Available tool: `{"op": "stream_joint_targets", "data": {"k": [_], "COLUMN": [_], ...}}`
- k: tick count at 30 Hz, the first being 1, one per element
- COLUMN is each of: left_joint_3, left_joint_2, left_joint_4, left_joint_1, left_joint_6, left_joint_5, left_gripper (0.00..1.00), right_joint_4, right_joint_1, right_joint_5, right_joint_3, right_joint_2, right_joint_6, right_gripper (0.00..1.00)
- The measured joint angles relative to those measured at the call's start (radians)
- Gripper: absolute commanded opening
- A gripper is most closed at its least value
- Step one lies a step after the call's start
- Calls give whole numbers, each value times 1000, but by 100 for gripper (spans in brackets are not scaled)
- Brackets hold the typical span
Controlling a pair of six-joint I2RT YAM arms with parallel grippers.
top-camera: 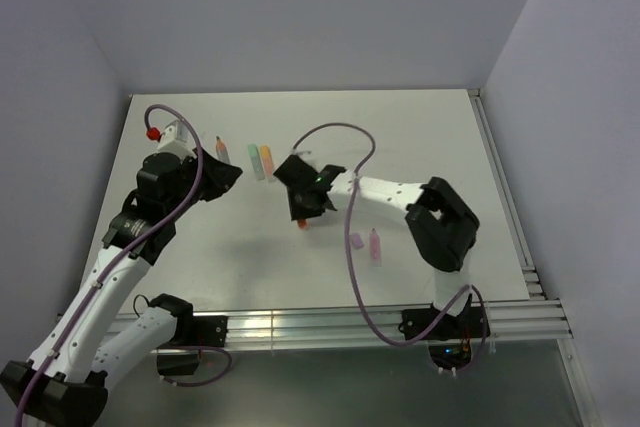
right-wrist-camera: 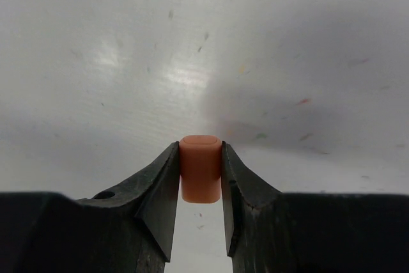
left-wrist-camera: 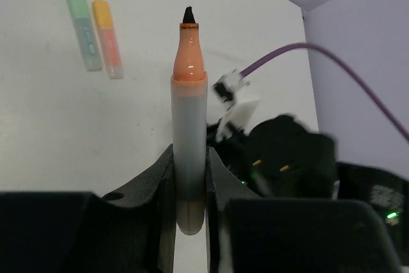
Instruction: Insert the pens into the pen caps
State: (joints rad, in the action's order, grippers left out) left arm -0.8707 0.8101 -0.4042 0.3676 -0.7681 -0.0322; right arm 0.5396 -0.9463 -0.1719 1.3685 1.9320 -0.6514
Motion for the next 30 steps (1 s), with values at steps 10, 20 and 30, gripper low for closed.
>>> {"op": "stream_joint_targets", "data": {"k": [10, 20, 30], "left_joint_3": [-9, -61, -67], "left_joint_2": [140, 390, 557], "left_joint_4": [328, 483, 567], "left_joint_1": [13, 264, 348], "left_joint_6": [62, 110, 72], "left_joint_5": [-288, -285, -237], "left_gripper": [0, 0, 0], "right_joint_4": [15, 15, -7], "right_joint_1": [245, 381, 386], "right_joint_5": [-14, -5, 10], "right_joint_3": [151, 189, 162], "right_joint_2": [-325, -407, -450], "right_joint_6": [92, 129, 131], "right_gripper": [0, 0, 0]}}
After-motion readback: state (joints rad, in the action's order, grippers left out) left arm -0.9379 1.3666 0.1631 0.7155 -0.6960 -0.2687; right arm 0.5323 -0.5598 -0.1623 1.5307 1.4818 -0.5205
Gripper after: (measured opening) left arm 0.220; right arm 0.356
